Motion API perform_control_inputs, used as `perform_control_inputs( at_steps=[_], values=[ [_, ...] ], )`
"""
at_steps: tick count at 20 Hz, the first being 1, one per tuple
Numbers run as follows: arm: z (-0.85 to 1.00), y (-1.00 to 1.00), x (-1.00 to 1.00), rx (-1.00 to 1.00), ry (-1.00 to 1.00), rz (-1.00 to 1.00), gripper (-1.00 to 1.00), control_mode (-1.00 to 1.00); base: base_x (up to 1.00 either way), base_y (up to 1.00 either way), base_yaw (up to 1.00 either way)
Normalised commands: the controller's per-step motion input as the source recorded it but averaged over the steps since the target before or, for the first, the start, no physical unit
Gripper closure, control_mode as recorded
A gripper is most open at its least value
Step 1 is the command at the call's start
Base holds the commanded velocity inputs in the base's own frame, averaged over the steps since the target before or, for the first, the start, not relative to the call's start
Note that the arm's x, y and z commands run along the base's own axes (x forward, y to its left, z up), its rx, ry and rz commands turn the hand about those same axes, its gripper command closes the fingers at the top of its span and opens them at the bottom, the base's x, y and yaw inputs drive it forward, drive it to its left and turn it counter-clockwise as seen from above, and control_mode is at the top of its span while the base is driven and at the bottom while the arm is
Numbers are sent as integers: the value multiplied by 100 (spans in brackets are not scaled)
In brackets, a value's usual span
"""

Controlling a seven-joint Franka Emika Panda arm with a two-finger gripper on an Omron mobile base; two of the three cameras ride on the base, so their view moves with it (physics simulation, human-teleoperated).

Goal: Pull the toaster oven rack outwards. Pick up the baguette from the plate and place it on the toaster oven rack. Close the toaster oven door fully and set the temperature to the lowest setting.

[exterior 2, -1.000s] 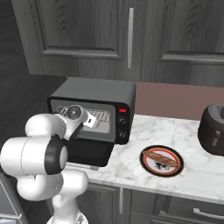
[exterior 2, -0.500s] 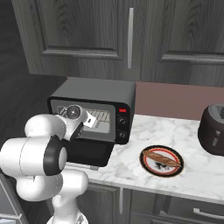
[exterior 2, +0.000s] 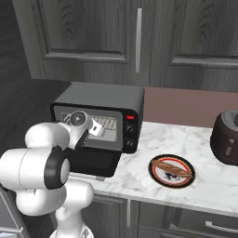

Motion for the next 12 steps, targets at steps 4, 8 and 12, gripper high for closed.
perform_control_inputs(
  at_steps=[4, 8, 12],
  values=[
    [0, 0, -16, 0, 10, 0, 100, -100, 0, 0, 0],
    [-1, 0, -21, 0, 10, 0, 100, -100, 0, 0, 0],
    [-5, 0, -29, 0, 11, 0, 100, -100, 0, 0, 0]
  ],
)
